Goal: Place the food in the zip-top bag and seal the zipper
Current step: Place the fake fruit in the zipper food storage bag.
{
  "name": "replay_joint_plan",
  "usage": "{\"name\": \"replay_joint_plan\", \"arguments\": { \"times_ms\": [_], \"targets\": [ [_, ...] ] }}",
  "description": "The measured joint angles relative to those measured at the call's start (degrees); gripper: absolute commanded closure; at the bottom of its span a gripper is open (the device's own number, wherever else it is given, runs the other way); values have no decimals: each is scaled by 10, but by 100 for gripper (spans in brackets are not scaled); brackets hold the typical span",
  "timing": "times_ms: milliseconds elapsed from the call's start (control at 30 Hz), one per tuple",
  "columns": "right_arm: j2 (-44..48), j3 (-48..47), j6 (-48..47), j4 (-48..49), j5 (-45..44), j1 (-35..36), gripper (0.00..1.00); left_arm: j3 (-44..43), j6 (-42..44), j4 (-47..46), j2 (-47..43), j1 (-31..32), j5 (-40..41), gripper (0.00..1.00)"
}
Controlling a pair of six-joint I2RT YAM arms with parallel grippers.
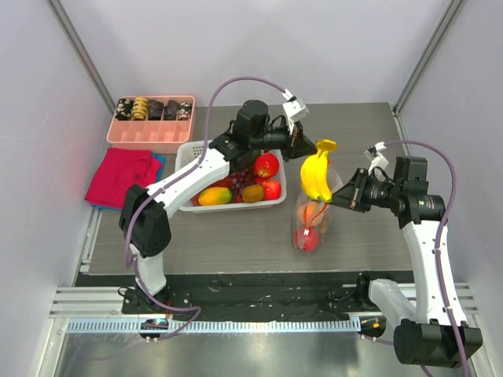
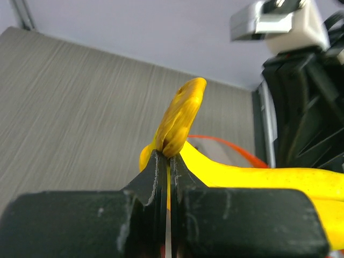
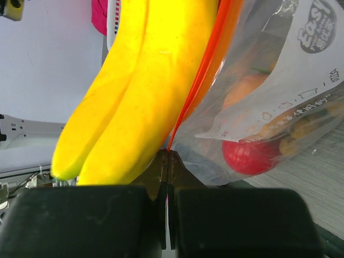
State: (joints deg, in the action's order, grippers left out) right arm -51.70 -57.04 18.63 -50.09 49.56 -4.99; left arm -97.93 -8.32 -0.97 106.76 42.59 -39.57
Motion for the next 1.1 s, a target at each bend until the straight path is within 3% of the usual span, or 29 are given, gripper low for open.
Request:
{"name": "replay_joint_plan", "arguments": {
  "times_ms": [233,567,833,967,1100],
  "targets": [
    [0,-7,-12,-13,-2,0,99,15,130,68,-12,-7,27,100],
    [-1,-14,-20,-15,-2,0,99,43,299,102,-72,24,157,100],
    [-10,-14,7,0,3,0,99,53,478,87,-171,123,267,100],
    [-11,-14,15,7,5,0,99,86,537,43,-204,168,266,100],
    [-10,-14,13,7,6,0,99,117,575,24,-222,169,231,100]
  ]
}}
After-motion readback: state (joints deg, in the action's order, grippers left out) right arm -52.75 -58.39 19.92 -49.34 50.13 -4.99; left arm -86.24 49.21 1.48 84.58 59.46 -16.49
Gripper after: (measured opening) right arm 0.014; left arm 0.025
